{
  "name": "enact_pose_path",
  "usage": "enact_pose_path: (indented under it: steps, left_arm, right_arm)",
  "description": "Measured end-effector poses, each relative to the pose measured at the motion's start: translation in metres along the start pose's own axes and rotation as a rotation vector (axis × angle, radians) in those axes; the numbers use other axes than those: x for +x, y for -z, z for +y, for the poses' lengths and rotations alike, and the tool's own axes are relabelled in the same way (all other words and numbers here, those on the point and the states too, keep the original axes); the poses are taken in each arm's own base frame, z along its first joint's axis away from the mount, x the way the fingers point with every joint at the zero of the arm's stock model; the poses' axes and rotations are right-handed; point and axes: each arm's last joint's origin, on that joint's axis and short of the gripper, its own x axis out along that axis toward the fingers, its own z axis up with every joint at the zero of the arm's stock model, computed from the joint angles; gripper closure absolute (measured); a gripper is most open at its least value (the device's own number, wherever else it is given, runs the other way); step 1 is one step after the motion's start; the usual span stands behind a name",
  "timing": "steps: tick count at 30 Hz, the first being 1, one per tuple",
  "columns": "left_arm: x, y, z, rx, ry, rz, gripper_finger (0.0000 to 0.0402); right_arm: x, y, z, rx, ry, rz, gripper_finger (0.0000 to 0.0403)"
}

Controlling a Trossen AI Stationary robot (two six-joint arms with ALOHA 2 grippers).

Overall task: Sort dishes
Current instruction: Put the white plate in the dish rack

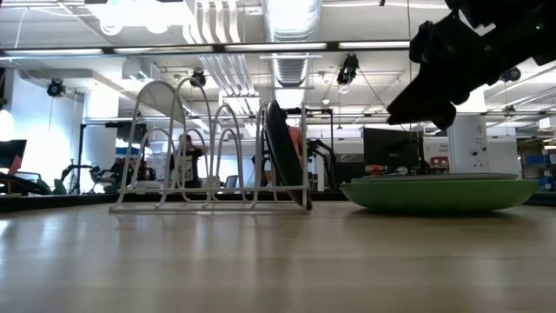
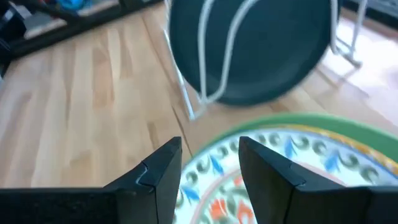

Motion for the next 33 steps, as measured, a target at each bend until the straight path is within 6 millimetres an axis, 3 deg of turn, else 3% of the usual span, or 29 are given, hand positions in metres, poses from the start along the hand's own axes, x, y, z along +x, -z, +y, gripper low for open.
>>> enact_pose_path:
  steps: [11, 20, 27, 33]
  left_arm:
    - [0.001, 0.032, 0.02, -0.239, -0.019, 0.07, 0.0247]
    - [0.007, 0.058, 0.032, -0.254, -0.051, 0.052, 0.0247]
    - [0.036, 0.07, 0.044, -0.138, -0.147, 0.07, 0.0247]
    - [0.065, 0.066, 0.078, -0.048, -0.24, 0.114, 0.0247]
  right_arm:
    - [-0.03, 0.005, -0.01, 0.091, 0.031, 0.065, 0.0236]
    - [-0.045, 0.0, -0.018, 0.22, 0.117, 0.128, 0.0235]
    - [-0.042, -0.001, -0.029, 0.249, 0.232, 0.162, 0.0231]
    - [-0.038, 0.002, -0.043, 0.291, 0.34, 0.211, 0.023]
